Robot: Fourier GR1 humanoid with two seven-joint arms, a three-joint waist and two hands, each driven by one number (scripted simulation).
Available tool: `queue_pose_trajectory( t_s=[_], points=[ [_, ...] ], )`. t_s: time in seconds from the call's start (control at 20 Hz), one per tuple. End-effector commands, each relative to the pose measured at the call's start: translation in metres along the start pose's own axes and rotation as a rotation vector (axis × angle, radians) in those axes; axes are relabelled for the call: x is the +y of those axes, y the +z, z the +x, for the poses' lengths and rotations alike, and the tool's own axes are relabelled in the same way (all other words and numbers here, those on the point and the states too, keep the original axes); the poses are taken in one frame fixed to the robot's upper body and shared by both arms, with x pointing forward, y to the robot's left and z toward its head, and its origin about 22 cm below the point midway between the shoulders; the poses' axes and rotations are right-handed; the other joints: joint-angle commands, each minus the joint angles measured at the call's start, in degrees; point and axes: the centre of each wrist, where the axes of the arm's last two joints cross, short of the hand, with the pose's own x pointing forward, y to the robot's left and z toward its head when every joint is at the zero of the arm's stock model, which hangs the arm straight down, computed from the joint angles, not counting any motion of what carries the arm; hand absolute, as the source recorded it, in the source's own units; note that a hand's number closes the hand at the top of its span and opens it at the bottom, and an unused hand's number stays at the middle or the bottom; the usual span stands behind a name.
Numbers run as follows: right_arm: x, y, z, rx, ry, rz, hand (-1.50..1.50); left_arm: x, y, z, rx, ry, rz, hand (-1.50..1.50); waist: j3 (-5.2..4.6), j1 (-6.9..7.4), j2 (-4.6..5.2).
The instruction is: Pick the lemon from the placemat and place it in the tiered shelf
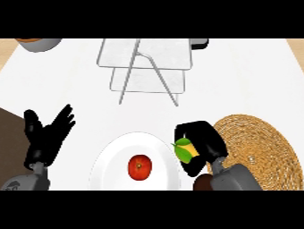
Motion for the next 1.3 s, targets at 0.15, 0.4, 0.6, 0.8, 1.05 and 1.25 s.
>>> queue_pose_trajectory(
  t_s=[0.15, 0.4, 0.6, 0.8, 1.05, 1.25],
  points=[
    [-0.032, 0.004, 0.113, -0.024, -0.101, -0.305, 1.5, 0.003, -0.003, 0.005, 0.002, -0.022, -0.003, 0.0, 0.09, 0.93, -0.63],
    [-0.058, 0.024, 0.175, 0.006, -0.137, -0.508, 1.5, -0.01, -0.004, -0.006, 0.016, -0.013, 0.005, 0.0, -0.01, 0.02, -0.74],
    [-0.083, 0.036, 0.223, 0.069, -0.109, -0.594, 1.5, -0.003, -0.003, -0.006, 0.016, -0.009, 0.007, 0.0, -0.05, 0.45, -0.6],
    [-0.127, 0.032, 0.262, 0.113, -0.098, -0.668, 1.5, -0.004, -0.004, -0.011, 0.022, -0.013, -0.004, 0.0, -0.02, 0.48, -0.2],
    [-0.168, 0.03, 0.285, 0.154, -0.168, -0.694, 1.5, 0.0, -0.006, -0.004, 0.011, -0.002, 0.013, 0.0, 0.04, -0.24, -0.19],
    [-0.206, 0.018, 0.308, 0.156, -0.183, -0.736, 1.5, -0.009, -0.006, -0.004, 0.005, -0.017, -0.004, 0.0, 0.08, -0.3, 0.08]
  ],
)
